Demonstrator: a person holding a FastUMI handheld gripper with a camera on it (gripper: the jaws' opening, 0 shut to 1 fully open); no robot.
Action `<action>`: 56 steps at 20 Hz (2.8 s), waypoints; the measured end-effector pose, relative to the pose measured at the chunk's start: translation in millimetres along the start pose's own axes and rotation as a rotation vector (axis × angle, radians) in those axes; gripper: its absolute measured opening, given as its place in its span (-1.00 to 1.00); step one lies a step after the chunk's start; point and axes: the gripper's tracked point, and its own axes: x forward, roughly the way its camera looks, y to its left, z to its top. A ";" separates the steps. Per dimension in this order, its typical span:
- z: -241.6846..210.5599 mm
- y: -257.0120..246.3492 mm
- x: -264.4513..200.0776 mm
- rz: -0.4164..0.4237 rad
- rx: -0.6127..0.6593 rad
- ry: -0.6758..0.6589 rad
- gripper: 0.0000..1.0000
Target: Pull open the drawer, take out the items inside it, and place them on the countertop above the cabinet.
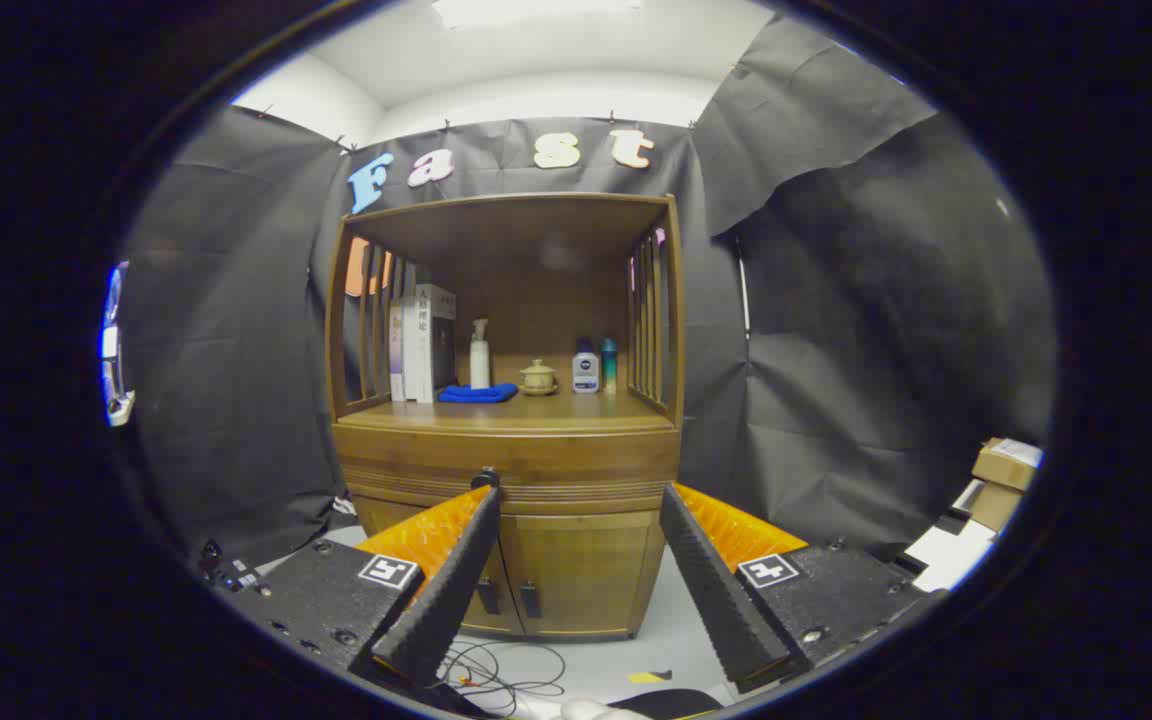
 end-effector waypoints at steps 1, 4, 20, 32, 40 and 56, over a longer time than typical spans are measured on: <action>1.4 -0.4 0.6 -0.002 -0.002 -0.001 1.00; 0.3 -0.5 -1.0 0.002 -0.004 -0.001 1.00; 9.6 -4.1 21.3 -0.001 -0.010 0.006 1.00; 20.4 51.7 136.6 0.047 0.017 -0.004 1.00; -23.8 101.8 232.5 0.088 -0.025 0.038 1.00; -102.4 132.4 285.2 0.080 -0.061 0.169 0.40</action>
